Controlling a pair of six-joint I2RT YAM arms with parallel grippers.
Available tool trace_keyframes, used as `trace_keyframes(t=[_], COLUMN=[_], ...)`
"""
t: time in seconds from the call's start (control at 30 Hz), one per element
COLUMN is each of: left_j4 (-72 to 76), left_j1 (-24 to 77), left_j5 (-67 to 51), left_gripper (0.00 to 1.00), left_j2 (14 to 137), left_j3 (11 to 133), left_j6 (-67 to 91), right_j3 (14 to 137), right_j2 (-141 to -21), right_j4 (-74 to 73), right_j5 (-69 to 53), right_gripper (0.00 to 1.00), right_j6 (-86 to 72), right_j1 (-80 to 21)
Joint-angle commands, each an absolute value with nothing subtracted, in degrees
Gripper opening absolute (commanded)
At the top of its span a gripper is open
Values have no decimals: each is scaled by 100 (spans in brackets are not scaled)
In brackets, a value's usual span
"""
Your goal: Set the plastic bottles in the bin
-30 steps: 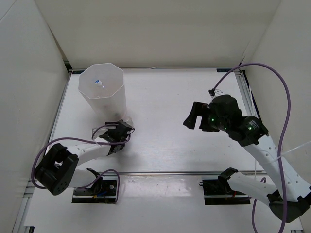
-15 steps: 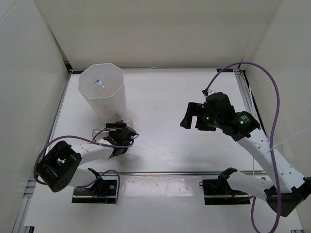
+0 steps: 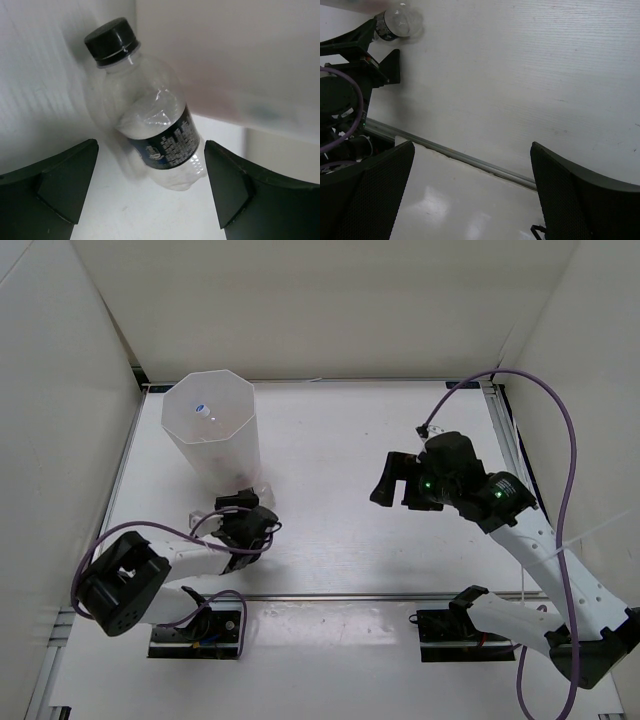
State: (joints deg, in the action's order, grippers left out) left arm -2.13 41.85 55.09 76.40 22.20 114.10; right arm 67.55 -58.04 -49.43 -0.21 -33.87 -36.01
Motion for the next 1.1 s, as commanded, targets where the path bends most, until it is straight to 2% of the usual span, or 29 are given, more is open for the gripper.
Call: trace_keyframes(t=[0.0, 0.13, 0.3, 0.37, 0.47, 0.7, 0.83, 1.0, 1.07], left_j4=[1779, 1502, 1941, 2626, 1990, 2048, 1925, 1829, 1706], left_j1=[4070, 3955, 3517, 3332, 3270, 2865, 2742, 2689, 2689], left_j5=[5197, 5054, 4493, 4011, 3885, 3244, 2998, 2567, 2566], left_gripper=[100, 100, 100, 100, 100, 100, 86, 60, 58], left_j2=[7393, 7339, 7339, 7339, 7216, 7216, 7146, 6804, 6584], left_j3=[1610, 1846, 1653, 1381, 1476, 1424, 1318, 950, 800], left_j6=[13857, 13376, 12651, 12341, 12287, 12024, 11971, 11839, 11674], right_j3=[6672, 6618, 6557, 6504, 6504, 6398, 6346, 6179, 6126], right_j2=[-5695, -5695, -5643, -5643, -5590, -5590, -5537, -5485, -5484], right_j4=[-4772, -4711, -4658, -4658, -4658, -4658, -4658, -4658, -4605], right_j5=[-79, -26, -79, -79, -79, -79, -18, 35, 35], right_gripper=[100, 100, 100, 100, 100, 100, 100, 100, 100], right_j6=[-3305, -3366, -3428, -3428, -3428, -3480, -3533, -3656, -3656], right_j1=[-3568, -3568, -3568, -3568, -3568, -3568, -3568, -3568, -3568])
